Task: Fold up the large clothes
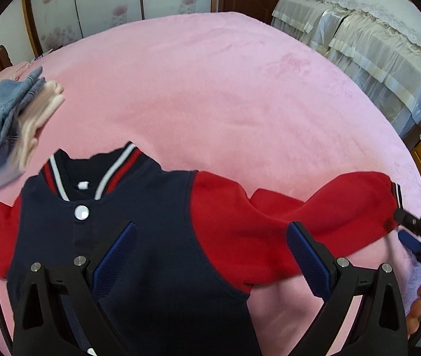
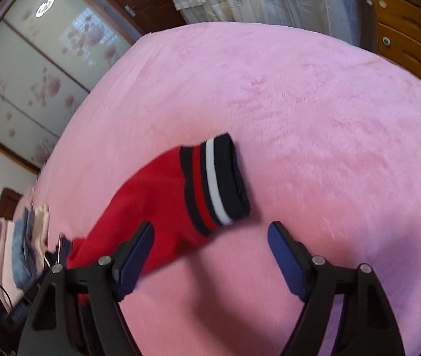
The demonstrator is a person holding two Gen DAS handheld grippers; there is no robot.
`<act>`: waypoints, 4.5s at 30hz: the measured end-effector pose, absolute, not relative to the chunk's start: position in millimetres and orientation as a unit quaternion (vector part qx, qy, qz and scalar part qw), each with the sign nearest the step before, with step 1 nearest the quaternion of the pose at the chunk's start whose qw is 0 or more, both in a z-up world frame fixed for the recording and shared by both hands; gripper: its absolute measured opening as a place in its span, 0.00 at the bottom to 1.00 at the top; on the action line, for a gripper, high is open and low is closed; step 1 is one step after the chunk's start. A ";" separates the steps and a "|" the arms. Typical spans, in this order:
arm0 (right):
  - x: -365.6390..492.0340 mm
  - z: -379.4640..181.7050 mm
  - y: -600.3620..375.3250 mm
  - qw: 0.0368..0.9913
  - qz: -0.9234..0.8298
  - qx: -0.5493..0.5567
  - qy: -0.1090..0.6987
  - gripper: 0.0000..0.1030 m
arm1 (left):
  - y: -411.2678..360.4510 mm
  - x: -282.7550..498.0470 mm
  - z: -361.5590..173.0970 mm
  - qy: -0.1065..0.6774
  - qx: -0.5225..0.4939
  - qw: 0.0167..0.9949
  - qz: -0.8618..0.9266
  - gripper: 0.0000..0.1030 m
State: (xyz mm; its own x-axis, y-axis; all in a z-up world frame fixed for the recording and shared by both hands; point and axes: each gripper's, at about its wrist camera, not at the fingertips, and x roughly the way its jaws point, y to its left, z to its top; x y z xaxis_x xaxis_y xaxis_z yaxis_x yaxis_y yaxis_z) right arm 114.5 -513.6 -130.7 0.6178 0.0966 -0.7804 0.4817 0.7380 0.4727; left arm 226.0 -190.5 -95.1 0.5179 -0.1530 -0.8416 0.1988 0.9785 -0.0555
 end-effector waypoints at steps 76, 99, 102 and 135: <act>103.0 -107.0 -275.9 0.877 0.060 0.143 0.454 0.52 | -49.7 198.1 -76.6 0.477 -0.263 0.808 -0.226 0.06; 137.1 -125.3 -244.4 0.869 0.052 -0.004 0.493 0.30 | 58.1 217.0 -114.2 0.557 -0.035 0.817 -0.146 0.10; 131.3 -112.8 -253.4 0.867 0.065 0.013 0.494 0.39 | 72.2 212.8 -118.4 0.554 -0.068 0.814 -0.162 0.18; 265.6 -122.3 -286.1 0.858 0.047 0.095 0.502 0.20 | 63.5 246.6 -133.8 0.542 -0.118 0.817 -0.157 0.18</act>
